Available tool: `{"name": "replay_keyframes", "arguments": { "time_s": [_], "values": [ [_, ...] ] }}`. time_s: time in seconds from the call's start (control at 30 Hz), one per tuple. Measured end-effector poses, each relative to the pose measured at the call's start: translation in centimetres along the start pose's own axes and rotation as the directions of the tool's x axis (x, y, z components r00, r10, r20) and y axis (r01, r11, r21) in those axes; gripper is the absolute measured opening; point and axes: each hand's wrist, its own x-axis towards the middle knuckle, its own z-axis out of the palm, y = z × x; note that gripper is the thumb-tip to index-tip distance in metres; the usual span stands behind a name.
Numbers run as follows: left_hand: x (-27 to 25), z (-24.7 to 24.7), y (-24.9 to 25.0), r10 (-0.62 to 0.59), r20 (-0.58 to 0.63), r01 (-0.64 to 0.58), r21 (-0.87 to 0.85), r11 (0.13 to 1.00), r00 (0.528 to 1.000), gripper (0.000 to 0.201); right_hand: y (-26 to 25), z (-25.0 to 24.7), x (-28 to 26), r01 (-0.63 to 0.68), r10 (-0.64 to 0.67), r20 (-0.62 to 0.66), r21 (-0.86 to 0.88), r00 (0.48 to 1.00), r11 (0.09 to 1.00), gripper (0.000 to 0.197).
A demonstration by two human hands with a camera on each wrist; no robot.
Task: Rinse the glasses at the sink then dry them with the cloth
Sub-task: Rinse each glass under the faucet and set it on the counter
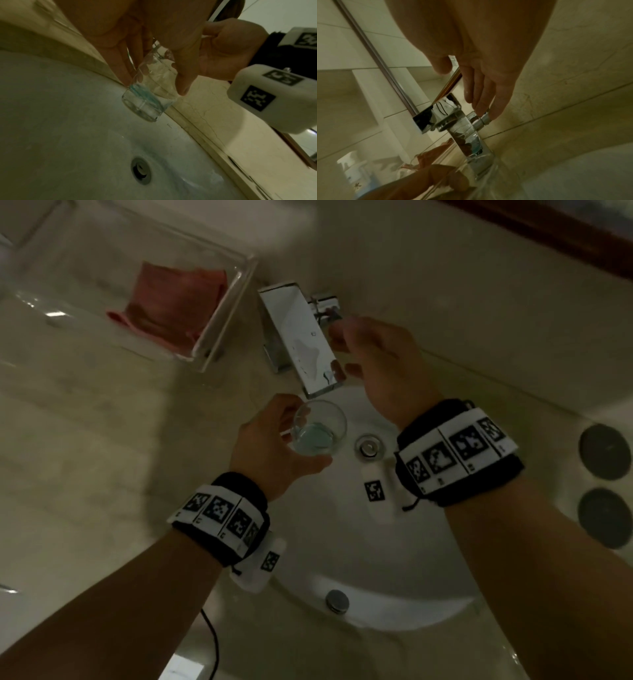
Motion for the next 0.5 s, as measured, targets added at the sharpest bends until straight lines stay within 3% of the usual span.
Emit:
{"name": "replay_keyframes", "arguments": {
  "time_s": [0.13,0.3,0.4,0.5],
  "values": [
    [0.3,-0.2,-0.1,-0.014,-0.029,0.013,-0.026,1.000,0.999,0.078,-0.1,-0.3,1.2,-0.002,0.002,-0.065,0.000,0.998,1.000,0.066],
    [1.2,-0.1,-0.2,-0.022,-0.036,0.020,-0.045,0.999,0.999,0.078,1.4,-0.7,0.8,-0.043,0.041,-0.077,-0.026,0.996,0.999,0.031],
    [1.4,0.1,-0.5,-0.026,-0.010,0.025,-0.092,0.995,1.000,0.080,3.8,-0.8,-1.2,-0.107,0.111,0.030,-0.123,0.993,0.987,0.048],
    [1.2,0.3,-0.5,-0.020,0.034,0.025,-0.161,0.987,0.999,0.076,6.4,0.6,-3.8,-0.140,0.158,0.195,-0.105,0.968,0.985,0.065]
  ]
}}
